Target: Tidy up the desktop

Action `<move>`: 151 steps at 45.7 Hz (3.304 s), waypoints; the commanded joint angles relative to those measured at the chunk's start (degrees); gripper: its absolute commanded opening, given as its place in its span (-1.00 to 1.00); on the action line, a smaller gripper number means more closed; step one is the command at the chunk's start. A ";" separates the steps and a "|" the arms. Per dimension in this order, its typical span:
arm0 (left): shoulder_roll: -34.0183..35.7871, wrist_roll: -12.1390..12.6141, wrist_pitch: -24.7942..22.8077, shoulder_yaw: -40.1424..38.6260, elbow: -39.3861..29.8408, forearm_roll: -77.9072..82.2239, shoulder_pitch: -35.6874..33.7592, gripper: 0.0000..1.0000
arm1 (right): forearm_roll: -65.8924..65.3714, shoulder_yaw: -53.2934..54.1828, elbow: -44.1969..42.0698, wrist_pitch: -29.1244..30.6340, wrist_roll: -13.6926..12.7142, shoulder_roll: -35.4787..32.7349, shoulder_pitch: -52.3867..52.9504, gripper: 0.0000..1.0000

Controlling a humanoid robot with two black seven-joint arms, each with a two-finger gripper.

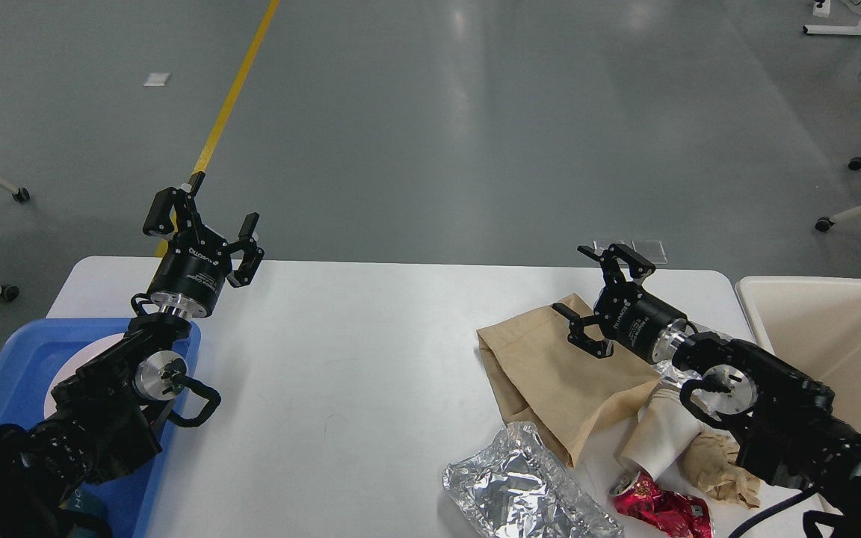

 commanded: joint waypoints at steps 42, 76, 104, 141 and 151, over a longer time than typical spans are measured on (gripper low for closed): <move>0.01 0.00 0.00 0.00 0.00 -0.03 0.00 0.93 | 0.00 0.54 0.00 0.00 0.00 0.00 -0.09 1.00; -0.08 0.00 0.00 0.00 0.00 0.06 0.00 0.93 | 1.58 9.60 0.00 -0.18 -0.70 0.00 0.88 1.00; 0.01 0.00 0.00 0.00 0.00 -0.03 0.00 0.93 | 1.67 9.68 -0.18 -0.26 -0.70 -2.11 -0.09 1.00; 0.01 0.00 0.08 0.00 0.00 -0.03 0.00 0.93 | 1.67 9.68 -1.06 -0.26 -0.70 -4.83 0.53 1.00; 0.01 0.00 0.00 0.00 0.00 -0.03 0.00 0.93 | 1.67 9.25 -1.05 -0.26 -0.70 -4.48 -0.09 1.00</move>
